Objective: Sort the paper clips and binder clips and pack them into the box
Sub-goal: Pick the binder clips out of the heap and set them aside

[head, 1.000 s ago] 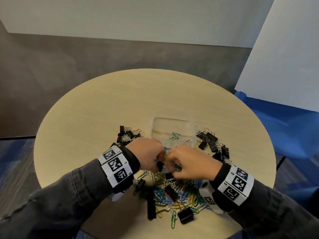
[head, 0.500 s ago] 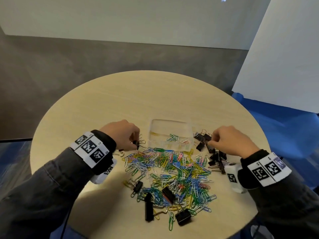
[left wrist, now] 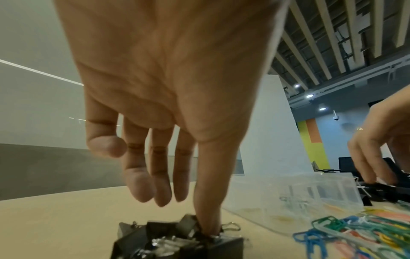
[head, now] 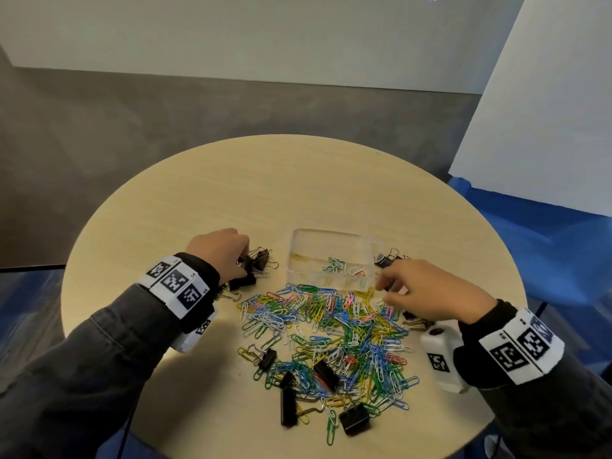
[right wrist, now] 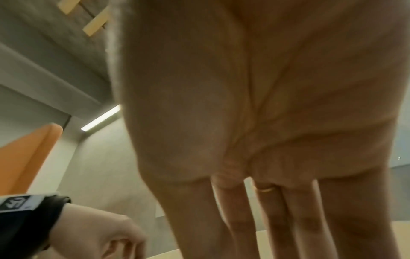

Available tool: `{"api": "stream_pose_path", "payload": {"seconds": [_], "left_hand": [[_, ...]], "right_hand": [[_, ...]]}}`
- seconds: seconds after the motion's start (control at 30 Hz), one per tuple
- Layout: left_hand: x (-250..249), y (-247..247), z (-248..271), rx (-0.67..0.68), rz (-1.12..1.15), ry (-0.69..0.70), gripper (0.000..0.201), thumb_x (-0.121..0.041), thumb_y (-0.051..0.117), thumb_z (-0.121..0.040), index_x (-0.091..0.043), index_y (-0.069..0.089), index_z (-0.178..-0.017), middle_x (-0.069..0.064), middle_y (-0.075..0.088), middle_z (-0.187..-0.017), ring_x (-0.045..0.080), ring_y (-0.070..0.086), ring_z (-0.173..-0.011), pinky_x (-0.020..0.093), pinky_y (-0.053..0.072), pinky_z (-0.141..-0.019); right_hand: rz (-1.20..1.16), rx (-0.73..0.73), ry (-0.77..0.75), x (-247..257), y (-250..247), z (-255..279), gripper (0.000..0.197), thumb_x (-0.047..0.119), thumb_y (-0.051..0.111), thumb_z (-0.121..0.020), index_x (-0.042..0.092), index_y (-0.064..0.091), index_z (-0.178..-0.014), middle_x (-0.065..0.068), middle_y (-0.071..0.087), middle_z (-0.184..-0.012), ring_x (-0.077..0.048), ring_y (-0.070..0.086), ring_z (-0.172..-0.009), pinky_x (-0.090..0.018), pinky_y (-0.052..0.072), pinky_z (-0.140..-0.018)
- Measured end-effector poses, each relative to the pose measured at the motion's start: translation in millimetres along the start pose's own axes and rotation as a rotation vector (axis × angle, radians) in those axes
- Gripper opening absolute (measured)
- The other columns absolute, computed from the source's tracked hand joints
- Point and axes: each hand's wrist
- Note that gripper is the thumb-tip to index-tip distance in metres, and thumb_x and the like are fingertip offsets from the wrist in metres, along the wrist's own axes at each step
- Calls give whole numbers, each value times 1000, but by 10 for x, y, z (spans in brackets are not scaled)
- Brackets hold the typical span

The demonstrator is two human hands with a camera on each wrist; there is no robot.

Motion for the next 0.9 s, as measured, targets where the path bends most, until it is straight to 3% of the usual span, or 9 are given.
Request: {"api": "stream_pose_path", "payload": {"seconds": [0.1, 0.23, 0.33, 0.47, 0.6, 0.7, 0.77, 0.83, 0.9], "left_hand": [[-84, -41, 21, -24, 100, 75, 29, -26, 63, -88, -17, 53, -113, 3, 53, -114, 22, 55, -101, 31, 47, -79], [-336, -26, 148, 130, 254, 250, 43, 4, 45, -88, -16, 52, -125, 3, 49, -128, 17, 52, -110, 26, 44, -93], [-563, 71, 280, 312, 129, 303, 55, 7, 40, -87, -14, 42, -138, 4, 30, -144, 23, 39, -130, 37, 38, -107], [-759, 101, 389, 370, 107, 386, 60, 2, 40, -91, -12, 26, -148, 5, 18, -152, 25, 25, -138, 38, 31, -112], [-773, 49, 390, 326, 223, 397, 56, -1, 42, -93, -16, 31, -146, 1, 22, -151, 19, 27, -138, 33, 28, -114], [-746, 67, 375, 309, 214, 381, 61, 3, 39, -91, -14, 24, -148, 1, 16, -153, 21, 20, -140, 34, 25, -115], [-758, 110, 389, 336, 195, 392, 69, 7, 37, -87, -15, 19, -150, -1, 11, -156, 21, 16, -141, 37, 25, -116], [-802, 147, 409, 360, 190, 425, 73, 9, 36, -86, -17, 16, -150, -3, 7, -158, 20, 11, -143, 38, 24, -117], [-830, 133, 437, 377, 220, 467, 72, 9, 34, -87, -18, 14, -151, -4, 7, -158, 18, 10, -145, 35, 19, -118]], "right_hand": [[53, 118, -14, 106, 79, 42, 37, 29, 49, -97, 17, 51, -132, -2, 55, -131, -16, 55, -118, -29, 44, -96], [160, 244, -7, 251, 247, 52, 35, 22, 44, -98, 8, 46, -130, -11, 54, -119, -21, 57, -97, -31, 47, -83], [197, 318, 6, 367, 374, 91, 46, 16, 42, -97, 2, 33, -139, -19, 40, -142, -30, 54, -115, -40, 47, -98], [180, 362, -86, 507, 436, 177, 53, 19, 41, -100, 5, 23, -148, -13, 25, -155, -33, 36, -136, -45, 26, -116], [44, 244, -103, 485, 393, 123, 31, 19, 43, -97, 7, 55, -123, -13, 58, -127, -27, 58, -112, -45, 46, -99], [13, 98, -37, 380, 398, 56, 30, 12, 41, -94, 5, 54, -120, -14, 62, -117, -22, 63, -90, -41, 52, -88], [47, 122, -20, 350, 429, 49, 37, 12, 41, -95, 5, 45, -131, -16, 51, -133, -25, 58, -108, -41, 48, -98], [81, 217, -36, 364, 484, 74, 51, 13, 40, -97, 5, 27, -145, -16, 26, -154, -30, 38, -135, -40, 32, -114], [85, 275, -98, 394, 503, 126, 61, 18, 41, -98, 11, 12, -152, -9, 6, -161, -26, 23, -145, -34, 20, -119]]}}
Point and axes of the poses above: each hand's wrist, its own z-axis away from the middle knuckle, its own y-axis out of the palm, x = y × z
